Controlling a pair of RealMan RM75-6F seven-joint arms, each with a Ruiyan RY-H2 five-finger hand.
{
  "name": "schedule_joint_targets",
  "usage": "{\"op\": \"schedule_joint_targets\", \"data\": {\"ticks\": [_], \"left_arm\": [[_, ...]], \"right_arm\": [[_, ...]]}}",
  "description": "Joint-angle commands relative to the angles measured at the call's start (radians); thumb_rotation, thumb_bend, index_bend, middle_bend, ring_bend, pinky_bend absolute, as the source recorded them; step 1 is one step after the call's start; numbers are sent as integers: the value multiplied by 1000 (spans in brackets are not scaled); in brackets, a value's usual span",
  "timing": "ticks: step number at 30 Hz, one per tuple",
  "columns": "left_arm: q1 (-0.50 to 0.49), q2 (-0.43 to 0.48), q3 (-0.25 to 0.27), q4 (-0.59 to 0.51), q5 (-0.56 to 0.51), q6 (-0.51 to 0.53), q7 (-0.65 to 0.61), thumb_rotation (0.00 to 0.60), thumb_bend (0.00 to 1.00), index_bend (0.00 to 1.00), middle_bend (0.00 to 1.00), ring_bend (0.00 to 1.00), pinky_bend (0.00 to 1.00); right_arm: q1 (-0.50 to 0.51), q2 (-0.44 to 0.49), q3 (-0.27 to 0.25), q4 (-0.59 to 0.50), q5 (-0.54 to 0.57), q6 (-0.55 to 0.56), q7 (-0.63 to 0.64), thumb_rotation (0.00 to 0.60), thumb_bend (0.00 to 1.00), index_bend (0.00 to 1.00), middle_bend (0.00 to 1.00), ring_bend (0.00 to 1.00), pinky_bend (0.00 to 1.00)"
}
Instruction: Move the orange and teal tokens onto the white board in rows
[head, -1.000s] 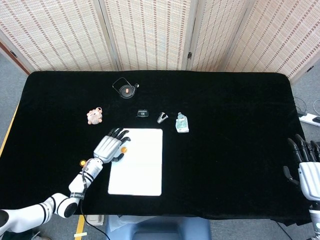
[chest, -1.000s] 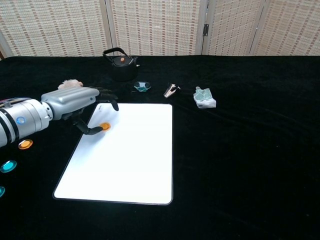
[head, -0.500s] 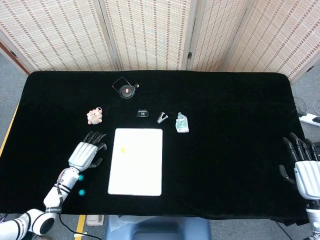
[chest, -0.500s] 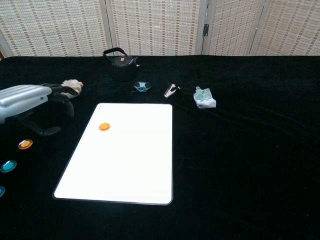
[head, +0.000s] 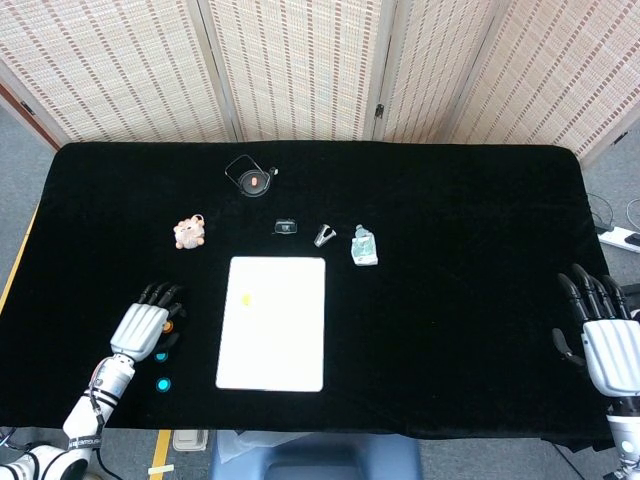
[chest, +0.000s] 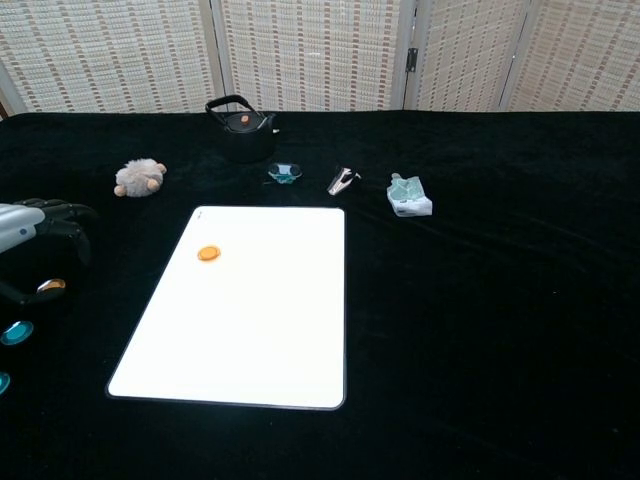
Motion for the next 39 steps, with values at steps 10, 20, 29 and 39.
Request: {"op": "schedule_joint_targets", "data": {"ticks": [10,20,29,39], "left_arm": [[15,-29,-9,61,-18,-32,-22,600,419,415,113,21,0],[21,-41,-19,93,-27,-50,-29,600,419,423,113,20,0],[25,-47,-27,117,-26,-57,-43,600,419,448,112,20,0],[21,-42,-35,120,-8,-53,-55,600,480,495,113,34,0]], "right_arm": [[-3,0,-2,-2,0,6,-2,600,454,0,1,84,8],[-3,2,-2,-10,0,6,-12,600,454,0,1,84,8],[-4,2,-3,-17,0,6,-18,600,454,0,1,87,8],[-7,-1,-4,-17,-2,12,-19,600,453,0,1,83,8]]}}
